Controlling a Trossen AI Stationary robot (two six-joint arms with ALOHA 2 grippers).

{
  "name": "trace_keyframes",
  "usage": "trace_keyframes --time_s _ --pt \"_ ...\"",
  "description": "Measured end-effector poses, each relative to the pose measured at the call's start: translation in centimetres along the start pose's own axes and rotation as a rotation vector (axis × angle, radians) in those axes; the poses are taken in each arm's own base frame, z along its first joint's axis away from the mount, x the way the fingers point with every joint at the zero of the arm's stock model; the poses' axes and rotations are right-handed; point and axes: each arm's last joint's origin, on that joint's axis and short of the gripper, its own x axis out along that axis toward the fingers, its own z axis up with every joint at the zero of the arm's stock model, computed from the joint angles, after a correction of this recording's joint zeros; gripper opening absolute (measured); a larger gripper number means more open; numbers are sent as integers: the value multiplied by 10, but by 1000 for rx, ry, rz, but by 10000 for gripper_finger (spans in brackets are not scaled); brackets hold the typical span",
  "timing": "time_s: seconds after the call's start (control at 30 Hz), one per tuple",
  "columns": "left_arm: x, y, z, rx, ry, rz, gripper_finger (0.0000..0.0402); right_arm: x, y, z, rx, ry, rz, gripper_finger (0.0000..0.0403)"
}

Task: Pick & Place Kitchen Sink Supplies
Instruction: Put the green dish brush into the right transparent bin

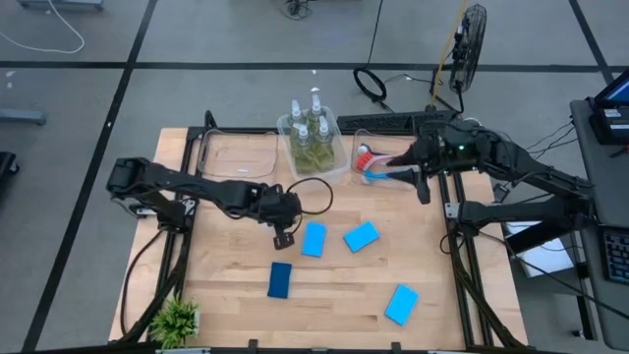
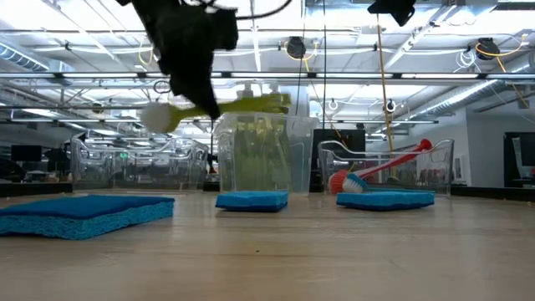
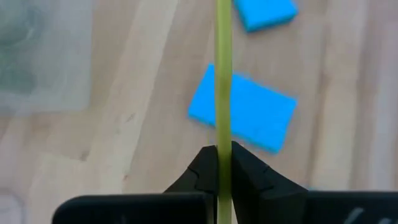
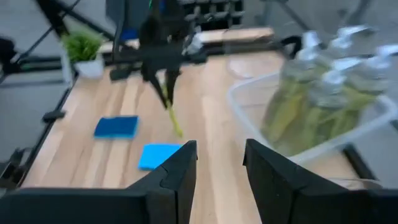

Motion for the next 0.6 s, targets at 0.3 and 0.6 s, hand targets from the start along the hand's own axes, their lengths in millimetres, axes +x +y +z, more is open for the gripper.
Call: trace_keyframes --time_s 0.3,0.6 --pt "-13 -9 17 -57 -113 -59 17 50 17 -5 -125 153 99 128" --pt "-41 -14 47 -48 -187 -45 17 80 35 -6 -263 169 63 153"
